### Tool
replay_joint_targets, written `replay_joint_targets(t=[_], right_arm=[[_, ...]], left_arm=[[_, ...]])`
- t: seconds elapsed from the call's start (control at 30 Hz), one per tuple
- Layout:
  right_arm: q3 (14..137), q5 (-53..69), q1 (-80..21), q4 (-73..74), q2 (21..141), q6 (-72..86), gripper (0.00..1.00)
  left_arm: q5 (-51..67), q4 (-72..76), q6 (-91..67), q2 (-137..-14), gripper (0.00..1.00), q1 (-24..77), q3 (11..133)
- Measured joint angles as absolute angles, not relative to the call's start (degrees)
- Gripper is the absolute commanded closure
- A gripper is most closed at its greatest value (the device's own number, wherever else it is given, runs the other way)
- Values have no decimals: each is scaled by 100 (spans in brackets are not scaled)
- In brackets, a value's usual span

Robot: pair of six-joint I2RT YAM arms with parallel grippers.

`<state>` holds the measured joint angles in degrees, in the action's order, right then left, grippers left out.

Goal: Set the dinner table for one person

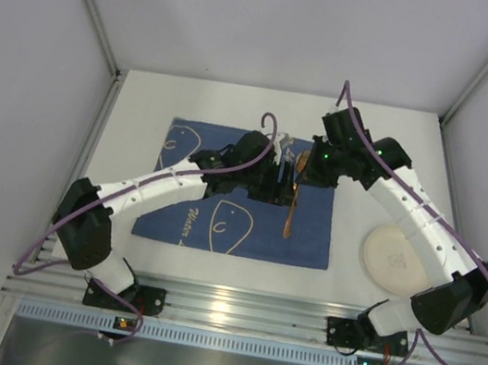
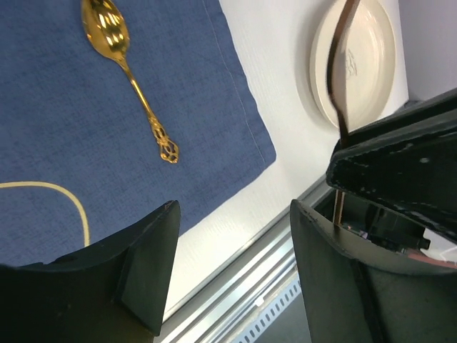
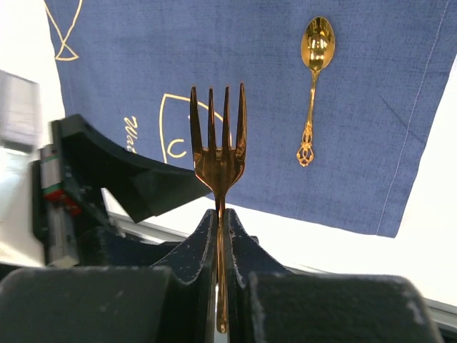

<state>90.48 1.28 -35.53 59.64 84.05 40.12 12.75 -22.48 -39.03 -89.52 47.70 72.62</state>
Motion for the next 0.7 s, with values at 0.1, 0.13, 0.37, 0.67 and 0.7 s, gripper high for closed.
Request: replay_joint_targets(t=[0.1,0.13,0.37,0.67,0.7], right_arm=[[9002,110,-3553,5948,8403,4007,100],[8960,102,-3553,5948,8401,4005,100],[8774,69,-3551,5955,8401,3959,100],[8820,91,-3546,5944,8407,3946,100],[8847,106,-3544,5942,8407,3946,100]], left_arm=[[954,-2482,-3833,-8855,32,4764,7450],[899,-2530,-3806,-8774,32,4755,7461],[742,-2812,-3736,-8202,34,4744,7526],[1505,-2346,-3953,-8143,41,4797,7238],[1579,-2270,-3992,-8178,42,4823,7190]])
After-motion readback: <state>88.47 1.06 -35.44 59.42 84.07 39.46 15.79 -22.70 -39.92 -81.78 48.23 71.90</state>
